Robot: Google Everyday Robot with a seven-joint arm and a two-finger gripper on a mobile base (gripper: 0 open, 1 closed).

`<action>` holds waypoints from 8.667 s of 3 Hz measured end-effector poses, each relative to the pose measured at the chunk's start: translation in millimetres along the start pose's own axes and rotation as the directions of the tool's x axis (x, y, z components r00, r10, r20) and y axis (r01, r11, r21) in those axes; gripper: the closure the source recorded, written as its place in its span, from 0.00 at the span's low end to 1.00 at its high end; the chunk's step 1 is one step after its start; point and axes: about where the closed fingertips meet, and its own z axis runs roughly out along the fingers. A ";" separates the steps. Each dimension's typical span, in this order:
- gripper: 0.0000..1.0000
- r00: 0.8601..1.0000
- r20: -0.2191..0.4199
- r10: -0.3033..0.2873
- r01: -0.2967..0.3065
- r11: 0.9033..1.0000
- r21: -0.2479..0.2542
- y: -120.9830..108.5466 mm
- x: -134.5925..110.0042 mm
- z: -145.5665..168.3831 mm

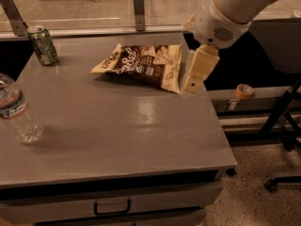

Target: Move green can near water bottle

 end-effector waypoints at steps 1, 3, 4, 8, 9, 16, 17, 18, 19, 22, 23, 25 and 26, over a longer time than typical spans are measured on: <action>0.00 0.991 0.108 -0.083 0.080 0.996 0.032 -30.2 -77.6 27.5; 0.00 0.989 0.127 -0.069 0.065 0.997 0.039 -33.8 -80.1 30.1; 0.00 0.972 0.232 -0.048 0.048 0.999 0.008 -42.7 -122.6 69.0; 0.00 0.876 0.475 -0.080 0.078 0.997 0.024 -99.2 -264.1 155.1; 0.00 0.861 0.508 -0.003 0.012 1.000 -0.014 -96.7 -285.9 200.5; 0.87 0.704 0.653 0.280 -0.180 0.959 -0.217 -135.6 -388.1 282.2; 1.00 0.693 0.682 0.233 -0.158 0.972 -0.172 -124.3 -367.4 240.7; 1.00 0.715 0.655 0.244 -0.155 0.969 -0.191 -110.7 -354.8 255.3; 1.00 0.702 0.669 0.242 -0.112 0.966 -0.232 -107.7 -366.4 256.6; 1.00 0.698 0.690 0.193 0.123 0.916 -0.381 -12.9 -343.8 211.2; 1.00 0.690 0.695 0.202 0.199 0.870 -0.451 23.1 -335.6 207.8; 0.62 0.700 0.679 0.222 0.312 0.760 -0.570 60.9 -313.6 197.9; 0.38 0.702 0.680 0.210 0.373 0.706 -0.603 76.0 -306.4 198.0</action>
Offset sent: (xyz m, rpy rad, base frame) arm 0.0330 0.0626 0.0101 0.0622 -0.0554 0.0753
